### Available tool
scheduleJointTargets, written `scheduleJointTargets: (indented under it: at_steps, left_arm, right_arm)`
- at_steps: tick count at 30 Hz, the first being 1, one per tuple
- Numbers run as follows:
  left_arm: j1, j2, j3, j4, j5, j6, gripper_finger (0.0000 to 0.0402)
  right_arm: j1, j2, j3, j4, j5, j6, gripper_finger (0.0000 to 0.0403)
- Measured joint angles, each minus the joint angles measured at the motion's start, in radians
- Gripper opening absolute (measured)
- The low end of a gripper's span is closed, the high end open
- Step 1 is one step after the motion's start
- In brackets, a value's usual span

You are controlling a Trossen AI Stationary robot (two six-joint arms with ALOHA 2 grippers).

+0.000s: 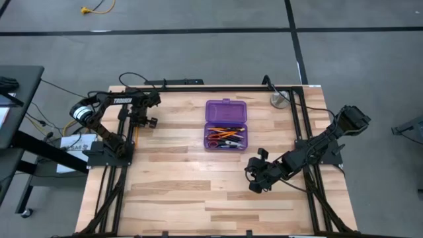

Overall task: Pick & place school supplies into a supply box
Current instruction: Put the orange pencil into the pencil box

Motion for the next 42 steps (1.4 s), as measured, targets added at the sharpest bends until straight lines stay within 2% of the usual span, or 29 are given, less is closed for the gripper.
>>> scheduleJointTargets:
  at_steps: [11,20,33,42]
  left_arm:
    - [-0.092,0.014,0.019,-0.023,-0.002,-0.002,0.0022]
    - [-0.170,0.015,0.055,-0.028,0.051,0.028,0.0018]
    - [-0.325,0.012,0.092,0.045,0.214,0.054,0.0017]
    - [-0.459,0.013,0.104,0.079,0.165,0.053,0.0013]
  right_arm:
    - [0.000,0.000,0.000,0.003,-0.026,0.000,0.0000]
    - [0.000,0.000,0.000,0.003,-0.028,0.000,0.0000]
    - [0.000,0.000,0.000,0.003,-0.077,-0.009,0.0000]
    - [0.000,0.000,0.000,0.003,-0.077,-0.010,0.0000]
